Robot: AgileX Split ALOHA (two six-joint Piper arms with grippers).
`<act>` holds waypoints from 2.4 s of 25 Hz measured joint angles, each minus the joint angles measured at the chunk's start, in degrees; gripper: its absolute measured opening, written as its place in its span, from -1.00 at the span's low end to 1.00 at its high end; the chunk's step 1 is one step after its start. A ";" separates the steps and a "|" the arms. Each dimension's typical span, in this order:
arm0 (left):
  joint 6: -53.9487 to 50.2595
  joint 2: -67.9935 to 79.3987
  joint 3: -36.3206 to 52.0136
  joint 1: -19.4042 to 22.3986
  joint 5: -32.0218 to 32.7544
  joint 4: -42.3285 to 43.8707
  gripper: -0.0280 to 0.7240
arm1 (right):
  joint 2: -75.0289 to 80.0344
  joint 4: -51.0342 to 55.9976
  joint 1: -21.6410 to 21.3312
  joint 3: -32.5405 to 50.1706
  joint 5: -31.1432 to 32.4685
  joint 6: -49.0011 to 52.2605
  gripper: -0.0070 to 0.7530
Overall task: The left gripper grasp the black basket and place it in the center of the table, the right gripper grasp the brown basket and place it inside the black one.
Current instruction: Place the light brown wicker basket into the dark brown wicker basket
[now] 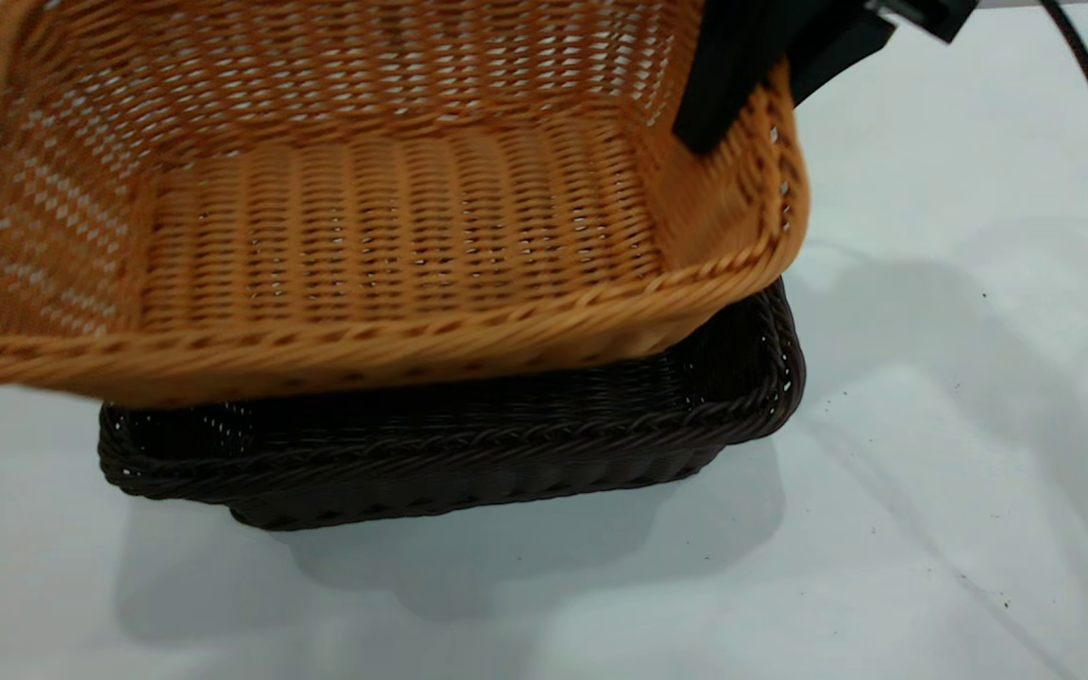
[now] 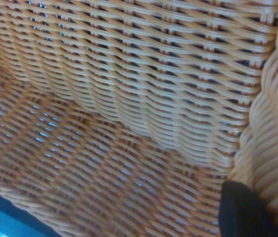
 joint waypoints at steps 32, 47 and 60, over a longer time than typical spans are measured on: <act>0.04 0.00 0.00 0.00 0.29 -0.22 0.71 | 4.77 -1.55 -0.07 0.00 -2.58 0.03 -0.71; 0.04 0.00 0.00 0.00 0.23 -0.22 0.71 | 4.72 -1.15 -0.07 0.00 -2.59 -1.87 -0.58; 0.04 0.00 0.00 0.00 0.23 -0.22 0.71 | 4.60 -0.18 -0.27 -1.08 -0.35 -4.39 0.22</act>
